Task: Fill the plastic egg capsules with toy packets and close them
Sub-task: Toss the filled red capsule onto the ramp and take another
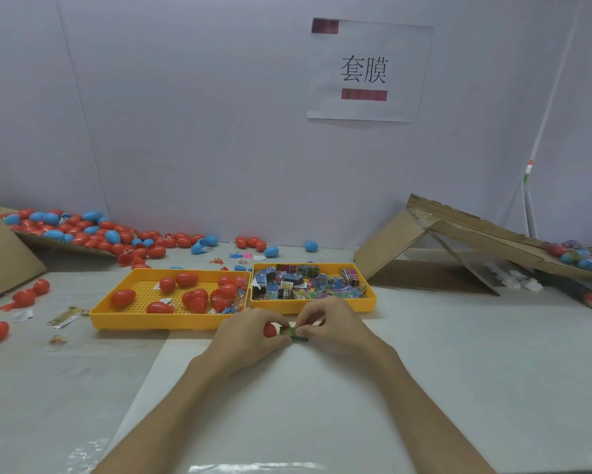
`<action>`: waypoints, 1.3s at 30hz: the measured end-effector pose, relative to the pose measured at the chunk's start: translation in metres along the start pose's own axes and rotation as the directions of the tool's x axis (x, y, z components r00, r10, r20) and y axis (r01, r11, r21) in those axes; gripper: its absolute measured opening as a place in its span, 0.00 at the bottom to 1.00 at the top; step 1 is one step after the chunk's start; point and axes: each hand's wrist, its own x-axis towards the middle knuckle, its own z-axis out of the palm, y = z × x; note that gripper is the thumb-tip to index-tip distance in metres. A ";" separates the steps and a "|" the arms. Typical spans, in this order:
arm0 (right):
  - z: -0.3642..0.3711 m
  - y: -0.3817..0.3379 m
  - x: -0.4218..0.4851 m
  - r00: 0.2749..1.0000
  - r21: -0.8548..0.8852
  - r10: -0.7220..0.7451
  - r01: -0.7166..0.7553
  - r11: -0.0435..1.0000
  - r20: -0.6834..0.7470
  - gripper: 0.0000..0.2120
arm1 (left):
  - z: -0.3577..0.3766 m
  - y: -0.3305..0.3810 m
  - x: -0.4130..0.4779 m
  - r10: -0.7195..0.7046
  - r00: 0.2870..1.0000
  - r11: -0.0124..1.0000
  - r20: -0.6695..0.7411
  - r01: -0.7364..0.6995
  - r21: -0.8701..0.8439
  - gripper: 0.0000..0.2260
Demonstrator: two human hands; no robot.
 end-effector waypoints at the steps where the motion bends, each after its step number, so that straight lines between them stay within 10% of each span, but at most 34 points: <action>1: -0.001 0.000 0.000 1.000 0.000 0.000 0.000 1.000 0.004 0.11 | 0.000 0.001 0.000 -0.013 1.000 1.000 0.001 0.013 -0.006 0.15; 19: -0.030 0.011 -0.008 0.985 0.034 0.133 -0.137 0.990 0.108 0.08 | -0.004 0.006 0.002 -0.129 0.991 0.985 0.030 0.132 -0.113 0.13; 27: -0.034 0.011 -0.008 0.989 0.343 0.138 -0.115 0.932 -0.043 0.05 | -0.006 0.002 0.002 -0.101 0.994 0.968 0.042 0.108 -0.228 0.17; 39: -0.015 -0.006 -0.004 0.997 0.447 0.061 -0.033 0.894 -0.048 0.07 | -0.013 0.015 0.001 -0.109 0.991 0.653 0.072 0.126 -0.747 0.01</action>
